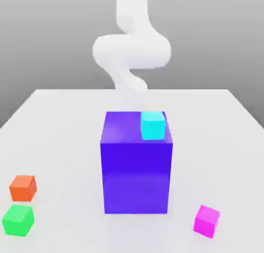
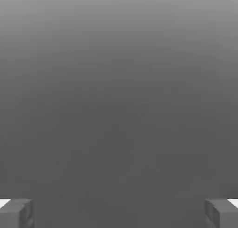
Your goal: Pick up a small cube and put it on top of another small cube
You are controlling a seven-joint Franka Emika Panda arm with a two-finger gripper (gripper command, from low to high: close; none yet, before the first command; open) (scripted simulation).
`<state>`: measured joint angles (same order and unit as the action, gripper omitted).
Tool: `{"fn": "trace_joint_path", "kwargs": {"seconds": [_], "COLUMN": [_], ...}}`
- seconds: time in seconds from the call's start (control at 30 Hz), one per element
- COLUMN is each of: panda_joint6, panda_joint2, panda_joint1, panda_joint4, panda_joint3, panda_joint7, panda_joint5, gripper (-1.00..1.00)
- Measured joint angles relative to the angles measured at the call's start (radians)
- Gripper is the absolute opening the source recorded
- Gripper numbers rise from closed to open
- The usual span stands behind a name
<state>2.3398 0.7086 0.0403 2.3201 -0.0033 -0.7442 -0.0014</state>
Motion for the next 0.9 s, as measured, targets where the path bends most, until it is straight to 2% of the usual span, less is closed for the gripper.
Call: {"fn": "trace_joint_path", "kwargs": {"seconds": [0.57,0.9], "panda_joint6": [0.274,0.454], "panda_joint2": [-0.622,-0.986], "panda_joint1": [0.208,0.280], "panda_joint4": [0.138,0.193], "panda_joint3": [0.043,0.076], "panda_joint7": [0.399,0.535], "panda_joint5": [0.016,-0.057], "gripper": [0.00,0.00]}}
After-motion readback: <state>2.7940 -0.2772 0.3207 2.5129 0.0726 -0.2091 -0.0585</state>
